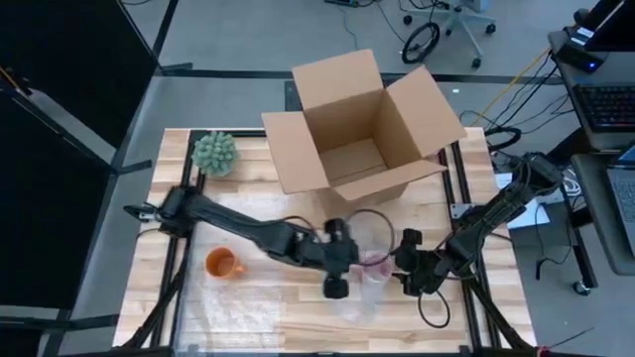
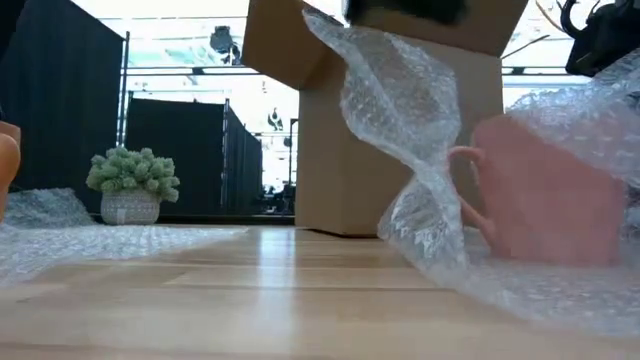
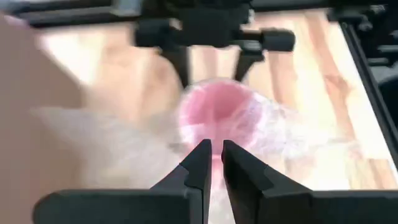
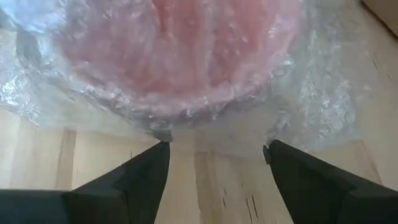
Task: Wrap mug
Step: Wrap the pink mug with bubble wrap
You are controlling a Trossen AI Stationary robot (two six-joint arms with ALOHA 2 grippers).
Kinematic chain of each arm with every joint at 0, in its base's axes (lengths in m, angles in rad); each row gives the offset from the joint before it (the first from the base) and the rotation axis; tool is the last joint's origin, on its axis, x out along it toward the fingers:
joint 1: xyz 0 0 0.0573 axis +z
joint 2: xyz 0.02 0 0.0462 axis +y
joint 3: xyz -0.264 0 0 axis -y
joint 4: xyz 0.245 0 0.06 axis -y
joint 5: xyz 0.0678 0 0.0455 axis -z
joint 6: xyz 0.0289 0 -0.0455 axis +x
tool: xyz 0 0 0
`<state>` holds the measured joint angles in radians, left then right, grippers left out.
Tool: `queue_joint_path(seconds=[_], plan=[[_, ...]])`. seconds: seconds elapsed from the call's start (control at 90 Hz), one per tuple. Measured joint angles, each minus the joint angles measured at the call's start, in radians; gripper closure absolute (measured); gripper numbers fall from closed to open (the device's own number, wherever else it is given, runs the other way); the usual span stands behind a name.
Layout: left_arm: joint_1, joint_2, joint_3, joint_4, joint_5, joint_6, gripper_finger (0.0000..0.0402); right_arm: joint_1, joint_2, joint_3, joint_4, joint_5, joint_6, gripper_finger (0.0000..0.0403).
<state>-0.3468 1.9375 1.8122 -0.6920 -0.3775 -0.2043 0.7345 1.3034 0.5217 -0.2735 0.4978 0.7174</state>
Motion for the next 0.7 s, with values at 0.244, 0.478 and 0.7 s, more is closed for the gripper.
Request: queue_joint_path(seconds=[0.244, 0.478, 0.7], plan=[[-0.029, -0.077, -0.172, -0.449, -0.199, -0.316, 0.0375, 0.000, 0.003, 0.000, -0.001, -0.001, -0.004, 0.0145], [0.016, -0.043, -0.471, 0.311, -0.035, -0.076, 0.0375, 0.000, 0.003, 0.000, 0.002, -0.001, -0.007, 0.0145], [0.033, -0.028, -0.477, 0.770, 0.082, 0.149, 0.0375, -0.002, 0.003, 0.000, 0.002, 0.000, -0.007, 0.0145]])
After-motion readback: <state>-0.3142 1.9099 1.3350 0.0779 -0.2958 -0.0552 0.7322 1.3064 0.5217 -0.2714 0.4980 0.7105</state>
